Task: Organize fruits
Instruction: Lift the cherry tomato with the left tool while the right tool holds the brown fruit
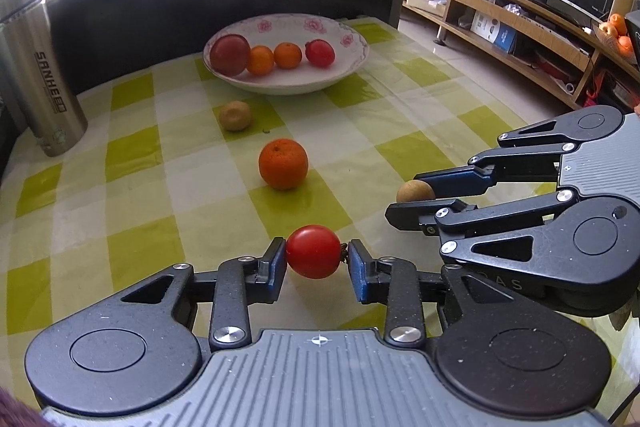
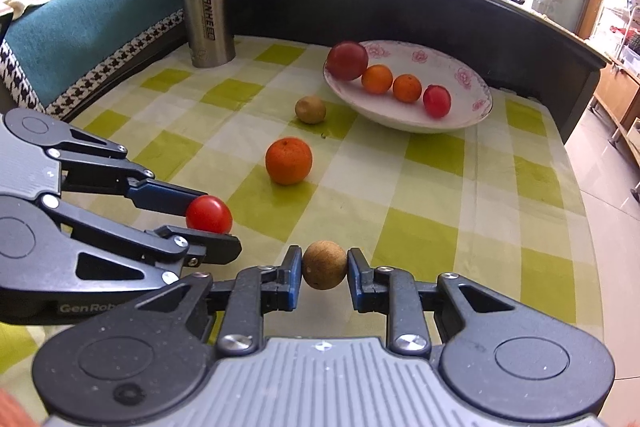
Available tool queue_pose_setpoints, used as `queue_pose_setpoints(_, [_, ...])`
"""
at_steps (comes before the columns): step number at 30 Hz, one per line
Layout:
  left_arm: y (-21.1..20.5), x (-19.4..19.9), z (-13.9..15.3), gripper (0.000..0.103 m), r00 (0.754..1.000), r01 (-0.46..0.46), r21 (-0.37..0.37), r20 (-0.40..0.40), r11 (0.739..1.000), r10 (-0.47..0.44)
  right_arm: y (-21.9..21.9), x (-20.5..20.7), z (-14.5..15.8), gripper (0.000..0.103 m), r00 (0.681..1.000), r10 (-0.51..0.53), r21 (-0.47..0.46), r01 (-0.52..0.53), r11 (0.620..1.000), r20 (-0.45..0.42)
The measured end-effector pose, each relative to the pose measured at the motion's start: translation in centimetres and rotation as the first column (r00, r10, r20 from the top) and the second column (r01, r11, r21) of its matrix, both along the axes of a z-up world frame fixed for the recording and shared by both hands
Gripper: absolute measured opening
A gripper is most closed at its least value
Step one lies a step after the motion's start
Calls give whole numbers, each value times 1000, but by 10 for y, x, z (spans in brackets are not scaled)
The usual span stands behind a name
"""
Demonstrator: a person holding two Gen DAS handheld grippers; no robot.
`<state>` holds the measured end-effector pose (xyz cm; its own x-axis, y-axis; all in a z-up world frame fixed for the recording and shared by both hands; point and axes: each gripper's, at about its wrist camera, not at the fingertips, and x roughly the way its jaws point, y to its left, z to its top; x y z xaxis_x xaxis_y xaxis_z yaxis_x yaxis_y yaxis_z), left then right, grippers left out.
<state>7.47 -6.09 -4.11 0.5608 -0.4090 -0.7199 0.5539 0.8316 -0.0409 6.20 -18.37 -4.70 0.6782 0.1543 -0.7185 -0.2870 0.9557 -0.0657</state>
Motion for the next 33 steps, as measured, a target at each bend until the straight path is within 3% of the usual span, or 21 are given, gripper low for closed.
queue_pose_setpoints(33, [-8, 26, 34, 40, 993, -41, -14, 114, 999, 43, -11, 23, 34, 30, 992, -117, 77, 113, 991, 50])
